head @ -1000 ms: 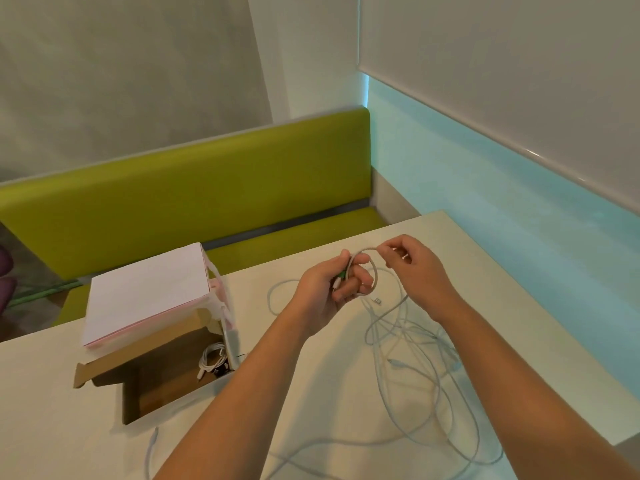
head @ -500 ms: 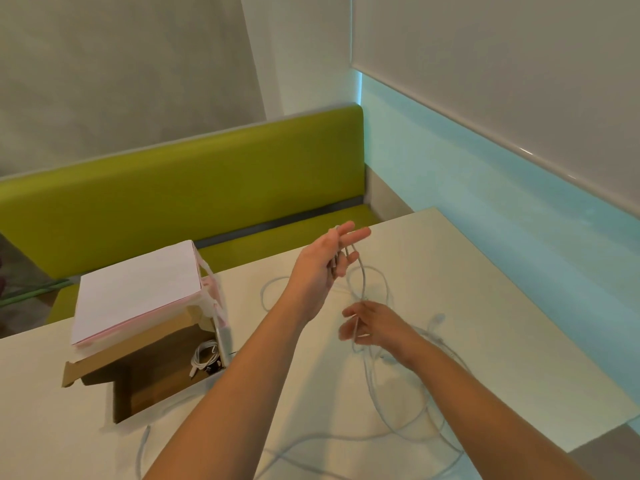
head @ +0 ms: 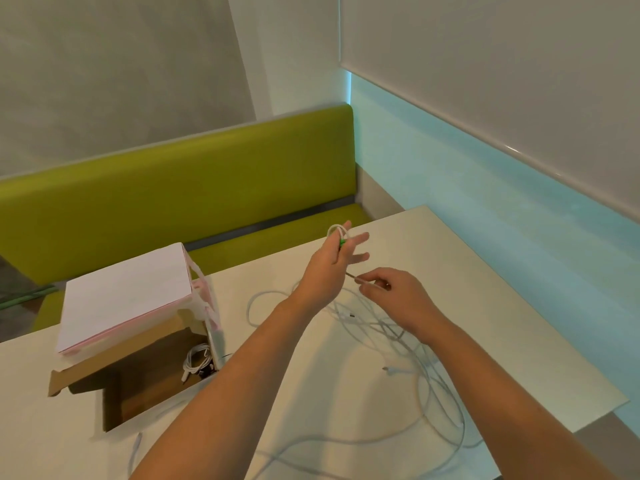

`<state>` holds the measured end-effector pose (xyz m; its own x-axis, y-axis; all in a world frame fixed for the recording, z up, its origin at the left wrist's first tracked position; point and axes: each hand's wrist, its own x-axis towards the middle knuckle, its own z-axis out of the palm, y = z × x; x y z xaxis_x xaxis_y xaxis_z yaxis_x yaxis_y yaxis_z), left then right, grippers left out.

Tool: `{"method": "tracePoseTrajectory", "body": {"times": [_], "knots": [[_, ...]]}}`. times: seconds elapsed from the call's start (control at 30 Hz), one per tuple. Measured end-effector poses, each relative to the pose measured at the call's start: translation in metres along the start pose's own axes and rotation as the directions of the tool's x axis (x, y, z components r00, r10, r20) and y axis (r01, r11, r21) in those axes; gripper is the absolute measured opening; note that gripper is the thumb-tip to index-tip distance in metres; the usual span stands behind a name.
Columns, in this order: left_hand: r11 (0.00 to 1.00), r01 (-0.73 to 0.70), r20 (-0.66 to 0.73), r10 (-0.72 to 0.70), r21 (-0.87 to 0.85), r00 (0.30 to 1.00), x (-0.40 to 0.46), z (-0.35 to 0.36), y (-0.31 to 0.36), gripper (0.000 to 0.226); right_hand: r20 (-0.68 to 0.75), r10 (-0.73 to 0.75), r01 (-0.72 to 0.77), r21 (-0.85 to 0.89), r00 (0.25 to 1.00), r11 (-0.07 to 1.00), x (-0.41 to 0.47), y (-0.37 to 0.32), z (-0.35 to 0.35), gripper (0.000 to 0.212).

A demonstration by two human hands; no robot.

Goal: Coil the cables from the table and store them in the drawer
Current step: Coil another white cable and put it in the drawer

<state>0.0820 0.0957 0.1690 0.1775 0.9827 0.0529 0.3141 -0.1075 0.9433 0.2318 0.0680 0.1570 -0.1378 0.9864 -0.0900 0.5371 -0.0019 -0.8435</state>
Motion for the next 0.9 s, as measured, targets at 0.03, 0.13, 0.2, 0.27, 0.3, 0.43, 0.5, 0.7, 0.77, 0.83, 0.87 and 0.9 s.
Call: {"method": "tracePoseTrajectory", "body": {"times": [0.03,0.13,0.2,0.27,0.3,0.43,0.5,0.7,0.77,0.83,0.87,0.9], "knots": [[0.994,-0.013,0.037,0.009,0.105,0.999,0.0,0.001,-0.004,0.034,-0.025,0.0,0.0,0.017,1.0,1.0,0.001,-0.001,-0.003,0.013],[0.939,-0.025,0.112,-0.014,0.343,0.994,-0.003,0.005,-0.008,0.029,-0.073,0.03,-0.02,0.127,0.997,0.992,0.005,-0.004,-0.013,0.02],[0.916,-0.025,0.13,-0.03,0.401,0.991,-0.005,0.006,-0.009,0.026,-0.065,0.027,-0.019,0.123,0.997,0.992,0.008,-0.005,-0.02,0.029],[0.911,-0.01,0.134,-0.05,0.412,0.99,-0.006,0.005,-0.01,0.025,-0.033,0.007,-0.004,0.09,0.999,0.996,0.011,-0.003,-0.026,0.033],[0.917,-0.005,0.135,-0.054,0.399,0.989,-0.007,0.004,-0.01,0.028,-0.025,-0.002,0.004,0.075,1.0,0.997,0.012,0.0,-0.028,0.033],[0.958,0.041,0.094,-0.07,0.283,0.993,-0.009,0.004,-0.01,0.036,-0.079,-0.04,0.035,-0.063,0.996,0.997,0.017,0.019,-0.036,0.017],[0.986,0.106,0.007,-0.108,0.131,0.994,-0.007,0.001,-0.011,0.036,-0.107,-0.03,0.016,-0.124,0.994,0.992,0.017,0.036,-0.038,0.013],[0.926,0.173,-0.078,-0.21,-0.334,0.975,0.005,-0.005,-0.007,0.037,-0.04,0.114,-0.12,-0.289,0.993,0.95,0.011,0.08,-0.024,0.01],[0.912,0.167,-0.103,-0.22,-0.375,0.97,0.007,-0.006,-0.004,0.036,0.011,0.149,-0.139,-0.29,0.989,0.947,0.01,0.084,-0.024,0.009],[0.917,0.172,-0.104,-0.222,-0.359,0.969,0.007,-0.006,-0.005,0.036,0.044,0.156,-0.138,-0.276,0.987,0.951,0.011,0.086,-0.027,0.008],[0.914,0.174,-0.096,-0.223,-0.366,0.97,0.006,-0.005,-0.005,0.036,0.072,0.155,-0.131,-0.266,0.985,0.955,0.011,0.084,-0.027,0.015],[0.909,0.174,-0.084,-0.221,-0.378,0.972,0.005,-0.004,-0.005,0.037,0.111,0.161,-0.129,-0.253,0.981,0.959,0.012,0.082,-0.026,0.028]]}}
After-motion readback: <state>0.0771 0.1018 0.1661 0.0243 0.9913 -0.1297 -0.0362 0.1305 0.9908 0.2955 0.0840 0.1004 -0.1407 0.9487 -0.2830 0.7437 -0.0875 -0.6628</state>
